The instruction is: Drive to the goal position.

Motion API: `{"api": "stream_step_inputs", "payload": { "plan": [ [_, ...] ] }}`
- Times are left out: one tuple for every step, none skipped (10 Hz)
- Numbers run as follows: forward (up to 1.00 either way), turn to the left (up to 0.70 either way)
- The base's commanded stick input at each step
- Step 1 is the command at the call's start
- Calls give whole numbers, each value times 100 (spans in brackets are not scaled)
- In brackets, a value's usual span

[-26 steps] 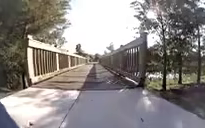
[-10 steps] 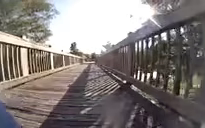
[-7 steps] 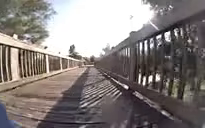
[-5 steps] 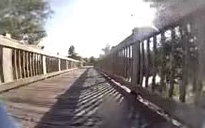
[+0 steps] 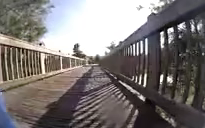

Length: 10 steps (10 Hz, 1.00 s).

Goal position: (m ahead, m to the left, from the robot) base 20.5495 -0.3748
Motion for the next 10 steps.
{"api": "stream_step_inputs", "payload": {
  "plan": [
    [100,27],
    [100,24],
    [100,0],
    [100,0],
    [100,0],
    [100,0],
    [100,0],
    [100,0],
    [100,0],
    [100,0]
  ]
}}
